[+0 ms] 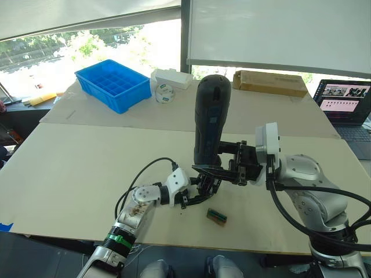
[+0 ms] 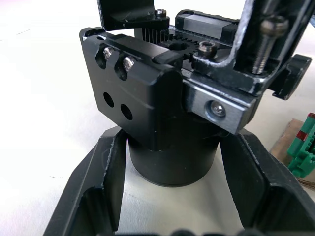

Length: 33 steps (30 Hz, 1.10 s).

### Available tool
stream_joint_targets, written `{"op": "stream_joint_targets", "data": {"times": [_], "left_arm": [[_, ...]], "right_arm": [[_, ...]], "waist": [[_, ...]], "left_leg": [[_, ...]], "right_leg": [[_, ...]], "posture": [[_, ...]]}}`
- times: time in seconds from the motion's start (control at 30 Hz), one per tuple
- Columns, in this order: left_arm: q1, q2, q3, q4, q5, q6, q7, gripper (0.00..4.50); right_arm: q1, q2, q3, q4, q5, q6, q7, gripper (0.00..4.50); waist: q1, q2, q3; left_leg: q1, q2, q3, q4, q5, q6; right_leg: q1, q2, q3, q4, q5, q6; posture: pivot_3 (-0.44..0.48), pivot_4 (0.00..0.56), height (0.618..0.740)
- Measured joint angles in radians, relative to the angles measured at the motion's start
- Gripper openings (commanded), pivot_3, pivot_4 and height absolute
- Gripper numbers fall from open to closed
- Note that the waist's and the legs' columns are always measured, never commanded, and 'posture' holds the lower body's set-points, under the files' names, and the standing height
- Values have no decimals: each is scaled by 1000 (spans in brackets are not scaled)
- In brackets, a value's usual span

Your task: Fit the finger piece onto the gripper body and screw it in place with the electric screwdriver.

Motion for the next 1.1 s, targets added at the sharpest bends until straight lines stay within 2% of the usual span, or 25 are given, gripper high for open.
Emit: {"op": "stream_joint_targets", "data": {"times": [1.1], "left_arm": [[0,-1,0,-1,-1,7,0,2303]], "right_arm": [[32,12,10,0,-27,-9,-17,1943]], "waist": [[0,0,0]], "left_leg": [[0,0,-1,0,0,0]], "right_leg": [[1,0,0,0,0,0]], "posture": [[0,150,740]]}}
